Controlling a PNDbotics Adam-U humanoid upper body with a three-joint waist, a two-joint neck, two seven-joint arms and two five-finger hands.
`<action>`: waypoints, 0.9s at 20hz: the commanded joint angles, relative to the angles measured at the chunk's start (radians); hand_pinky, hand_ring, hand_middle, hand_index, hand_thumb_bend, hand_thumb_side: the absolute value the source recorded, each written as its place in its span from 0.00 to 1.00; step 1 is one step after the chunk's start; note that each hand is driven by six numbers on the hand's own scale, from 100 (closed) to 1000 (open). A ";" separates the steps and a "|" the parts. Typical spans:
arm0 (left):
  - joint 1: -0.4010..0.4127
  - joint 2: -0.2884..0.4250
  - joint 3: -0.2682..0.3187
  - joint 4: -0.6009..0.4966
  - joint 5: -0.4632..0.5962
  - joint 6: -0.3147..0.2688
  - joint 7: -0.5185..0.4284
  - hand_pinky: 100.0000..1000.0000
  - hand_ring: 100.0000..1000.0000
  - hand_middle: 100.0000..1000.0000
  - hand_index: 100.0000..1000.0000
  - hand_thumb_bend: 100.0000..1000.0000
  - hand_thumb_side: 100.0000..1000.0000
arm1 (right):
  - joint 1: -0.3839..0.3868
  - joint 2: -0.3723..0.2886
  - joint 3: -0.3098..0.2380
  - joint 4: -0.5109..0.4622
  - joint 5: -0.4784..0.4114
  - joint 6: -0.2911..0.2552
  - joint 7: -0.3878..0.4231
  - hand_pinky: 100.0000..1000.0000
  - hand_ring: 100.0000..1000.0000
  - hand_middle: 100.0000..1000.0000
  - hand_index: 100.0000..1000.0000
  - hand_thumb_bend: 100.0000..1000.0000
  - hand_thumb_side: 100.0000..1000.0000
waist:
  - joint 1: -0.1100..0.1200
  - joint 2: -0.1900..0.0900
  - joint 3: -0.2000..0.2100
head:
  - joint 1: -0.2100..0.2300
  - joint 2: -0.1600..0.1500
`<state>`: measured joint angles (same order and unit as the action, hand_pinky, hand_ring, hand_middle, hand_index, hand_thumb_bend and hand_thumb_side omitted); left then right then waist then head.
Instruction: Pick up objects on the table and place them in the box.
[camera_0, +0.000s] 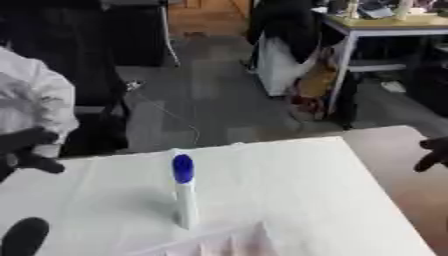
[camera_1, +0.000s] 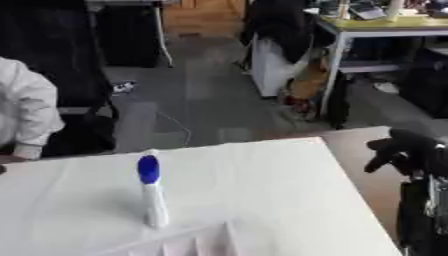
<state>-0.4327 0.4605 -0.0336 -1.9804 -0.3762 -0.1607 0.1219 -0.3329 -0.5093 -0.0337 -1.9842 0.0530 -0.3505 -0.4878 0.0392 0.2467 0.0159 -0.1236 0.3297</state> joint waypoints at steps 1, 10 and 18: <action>-0.016 0.064 -0.007 -0.004 -0.036 0.056 -0.028 0.62 0.51 0.75 0.90 0.56 0.90 | -0.002 -0.022 -0.007 -0.016 -0.006 0.004 0.001 0.30 0.52 0.40 0.66 0.00 0.93 | 0.002 -0.029 0.003 | 0.010 0.039; -0.075 0.131 -0.035 0.122 -0.103 0.107 -0.064 0.63 0.52 0.76 0.93 0.61 0.94 | 0.004 -0.029 -0.004 -0.016 -0.014 0.005 0.007 0.30 0.52 0.40 0.66 0.00 0.93 | 0.014 -0.051 0.008 | 0.007 0.085; -0.157 0.189 -0.101 0.289 -0.144 0.148 -0.144 0.64 0.52 0.77 0.95 0.67 1.00 | 0.003 -0.033 0.001 -0.016 -0.021 0.007 0.015 0.30 0.52 0.41 0.66 0.00 0.93 | 0.023 -0.062 0.003 | 0.000 0.090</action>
<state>-0.5720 0.6137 -0.1317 -1.7032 -0.5141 -0.0162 -0.0105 -0.3239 -0.5159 -0.0296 -1.9842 0.0357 -0.3445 -0.4770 0.0629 0.2036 0.0201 -0.1234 0.4184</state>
